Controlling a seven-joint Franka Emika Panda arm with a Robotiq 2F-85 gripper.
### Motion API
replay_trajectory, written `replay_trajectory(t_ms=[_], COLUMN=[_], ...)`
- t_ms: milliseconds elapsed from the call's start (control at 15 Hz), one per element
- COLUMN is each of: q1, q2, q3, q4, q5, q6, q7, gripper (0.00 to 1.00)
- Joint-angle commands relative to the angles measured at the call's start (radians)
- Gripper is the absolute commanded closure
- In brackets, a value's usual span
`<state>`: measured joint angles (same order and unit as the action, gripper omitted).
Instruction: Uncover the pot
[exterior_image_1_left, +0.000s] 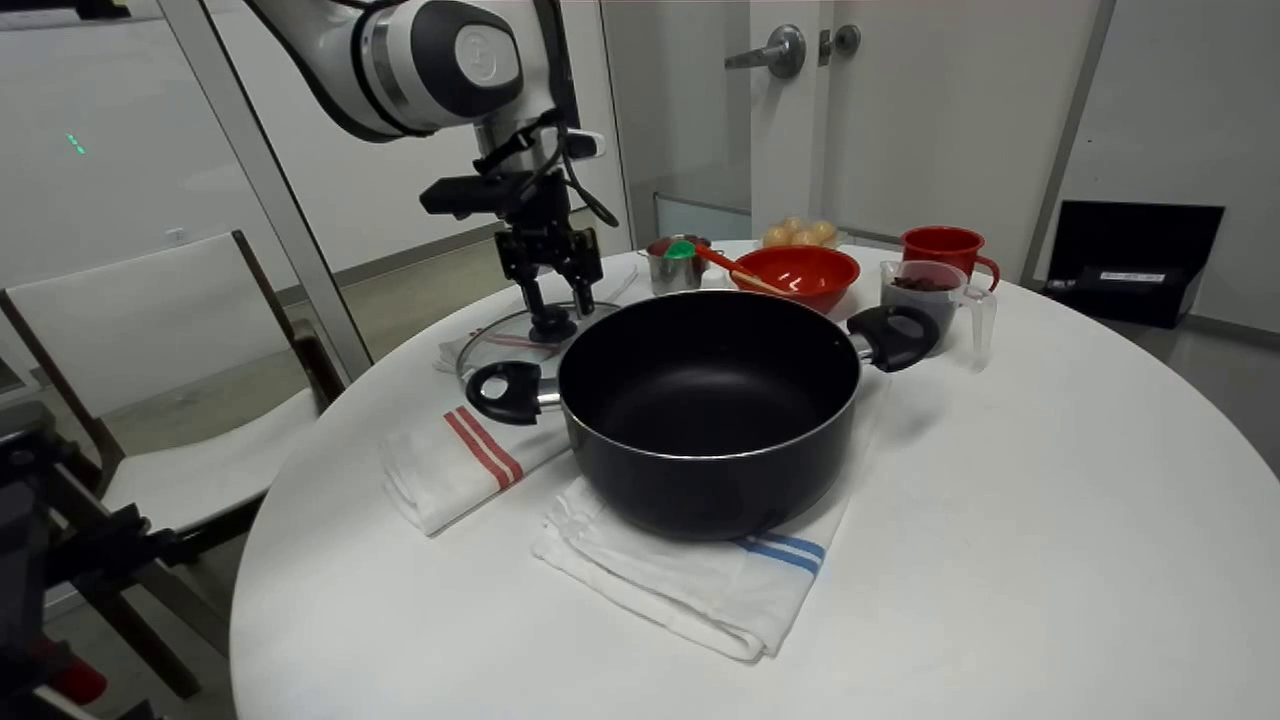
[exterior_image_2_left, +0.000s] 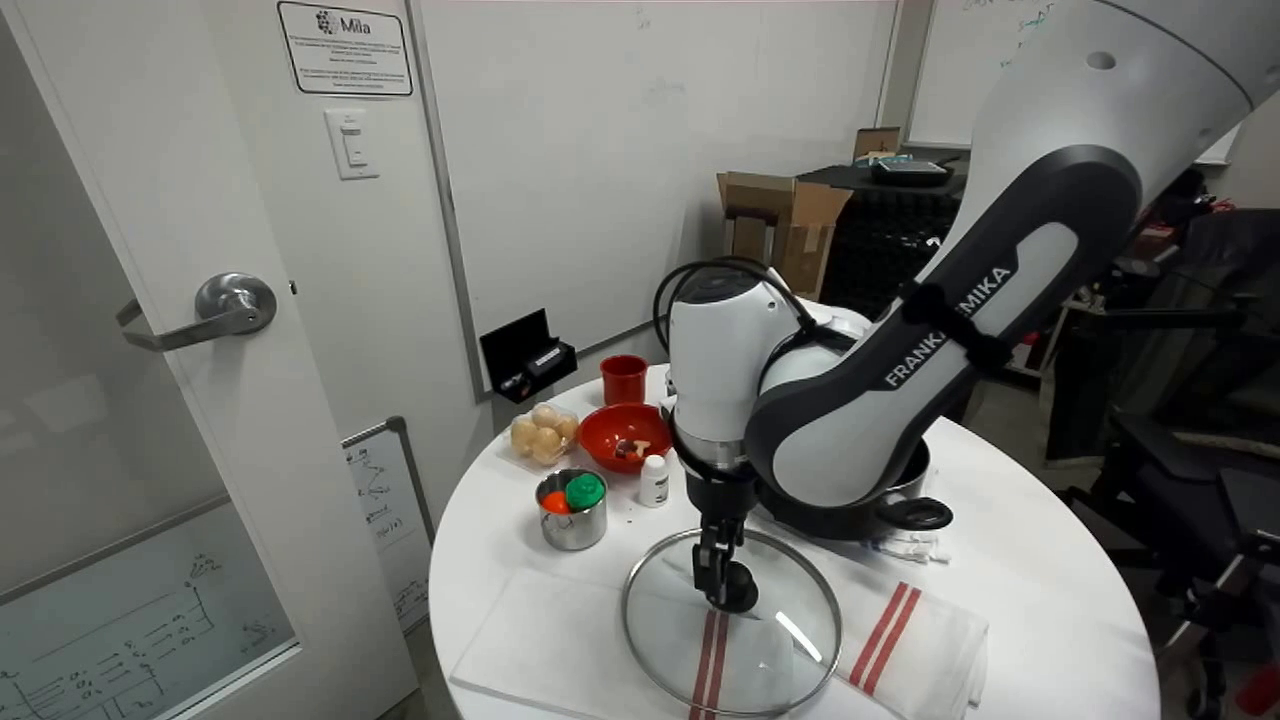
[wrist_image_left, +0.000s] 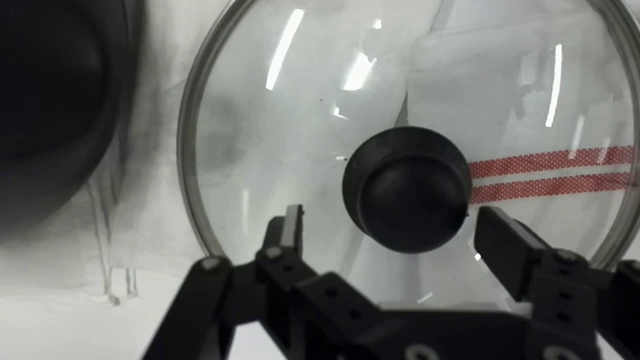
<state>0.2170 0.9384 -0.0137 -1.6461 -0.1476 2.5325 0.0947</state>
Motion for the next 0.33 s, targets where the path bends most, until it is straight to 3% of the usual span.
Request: replay_trajectory(t_ms=[0,267], q1=[-0.019,-0.046], q2=[-0.062,-0.14], q3=[0.009,0.032], q4=[-0.067,-0.14], q5=[-0.001,0.016], q6=[0.031,0.033], q7=[-0.025,-0.042], gripper=[0.0,0.0])
